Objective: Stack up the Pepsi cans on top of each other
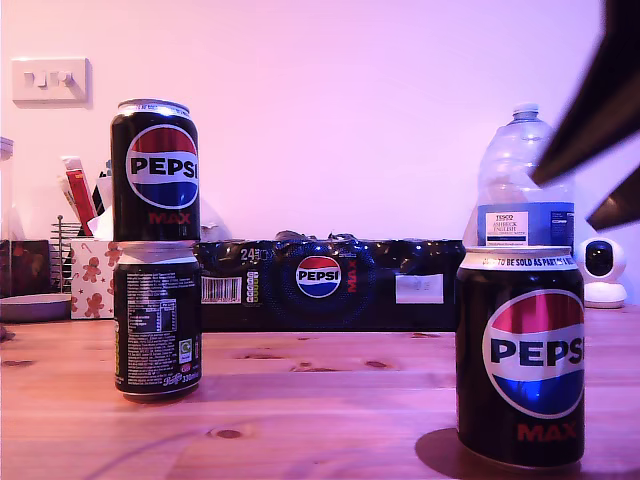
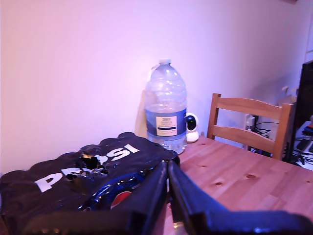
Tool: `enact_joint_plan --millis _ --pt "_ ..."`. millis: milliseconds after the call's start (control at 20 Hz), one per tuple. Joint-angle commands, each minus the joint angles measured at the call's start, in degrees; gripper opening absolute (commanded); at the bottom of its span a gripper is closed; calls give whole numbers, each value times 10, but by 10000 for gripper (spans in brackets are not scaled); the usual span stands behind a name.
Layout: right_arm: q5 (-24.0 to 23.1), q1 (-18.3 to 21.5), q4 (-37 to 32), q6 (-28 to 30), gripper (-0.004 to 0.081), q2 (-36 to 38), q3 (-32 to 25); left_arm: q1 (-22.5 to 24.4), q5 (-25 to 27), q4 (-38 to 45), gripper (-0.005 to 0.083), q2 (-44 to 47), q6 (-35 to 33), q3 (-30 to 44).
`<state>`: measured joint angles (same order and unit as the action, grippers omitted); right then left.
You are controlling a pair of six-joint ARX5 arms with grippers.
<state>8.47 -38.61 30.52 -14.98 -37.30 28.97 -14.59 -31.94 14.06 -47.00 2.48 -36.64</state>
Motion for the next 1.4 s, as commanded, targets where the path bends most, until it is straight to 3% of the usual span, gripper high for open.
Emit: enact_joint_plan --millis 0,250,400,550,850,1200,1350 --pt "-33 -12 -7 11 778 0 -12 -2 -2 3 -22 -1 1 -3" --pt "-90 -56 -92 30 778 0 -57 -2 -2 3 -22 -1 -8 -3" --pt "-161 -86 -155 30 778 1 -108 -2 -1 2 -22 -1 -10 -3" --pt "-210 -101 -263 30 778 1 -158 -2 -1 3 -22 -1 -14 -3" --pt "-217 -105 -402 29 778 1 -247 -2 -2 2 -22 -1 -14 -3" --pt "-257 -105 -405 28 778 -12 -254 -2 -2 -13 -22 -2 -10 -3" --pt "-256 -105 -449 27 776 -42 -261 -2 -2 -12 -22 -1 -10 -3"
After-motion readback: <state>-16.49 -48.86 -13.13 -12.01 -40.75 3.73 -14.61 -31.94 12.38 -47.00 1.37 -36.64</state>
